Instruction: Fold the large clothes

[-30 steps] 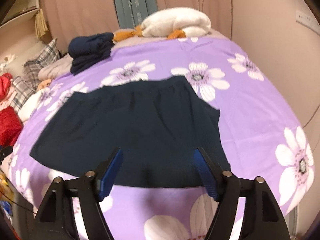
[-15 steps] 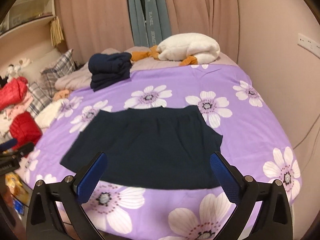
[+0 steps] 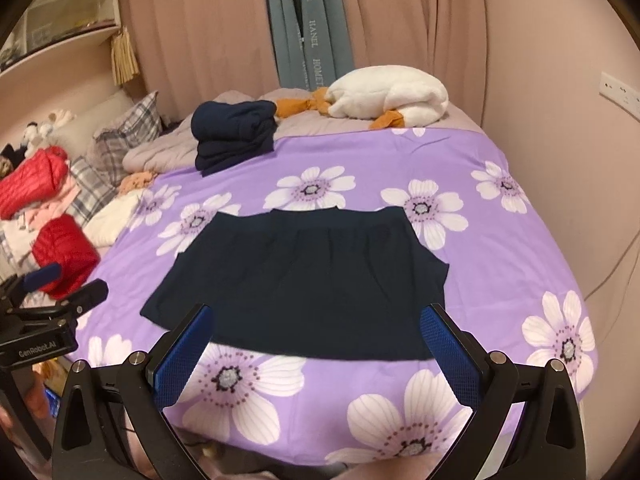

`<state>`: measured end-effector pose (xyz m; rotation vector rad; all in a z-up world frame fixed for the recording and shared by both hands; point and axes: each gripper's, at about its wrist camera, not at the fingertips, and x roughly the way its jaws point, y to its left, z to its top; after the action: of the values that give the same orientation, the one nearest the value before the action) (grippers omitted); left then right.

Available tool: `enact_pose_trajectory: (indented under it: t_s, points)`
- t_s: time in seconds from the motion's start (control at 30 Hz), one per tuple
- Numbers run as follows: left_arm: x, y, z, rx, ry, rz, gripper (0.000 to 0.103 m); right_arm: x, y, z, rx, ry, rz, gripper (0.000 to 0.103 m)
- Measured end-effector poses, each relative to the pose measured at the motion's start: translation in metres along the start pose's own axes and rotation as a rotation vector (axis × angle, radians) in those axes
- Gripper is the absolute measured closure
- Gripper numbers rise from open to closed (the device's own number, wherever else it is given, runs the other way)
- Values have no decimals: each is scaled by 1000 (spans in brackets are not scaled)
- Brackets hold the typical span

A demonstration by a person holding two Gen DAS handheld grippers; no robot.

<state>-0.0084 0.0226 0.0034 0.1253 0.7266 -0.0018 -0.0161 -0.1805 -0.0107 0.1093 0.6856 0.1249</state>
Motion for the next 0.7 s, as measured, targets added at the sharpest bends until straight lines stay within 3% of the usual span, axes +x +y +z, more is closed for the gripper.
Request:
enact_pose_trajectory:
  t_s: [0.7]
  points:
    - [6,-3,-1,11,17,-14,0,2,5,-2,-14,13,-5,1]
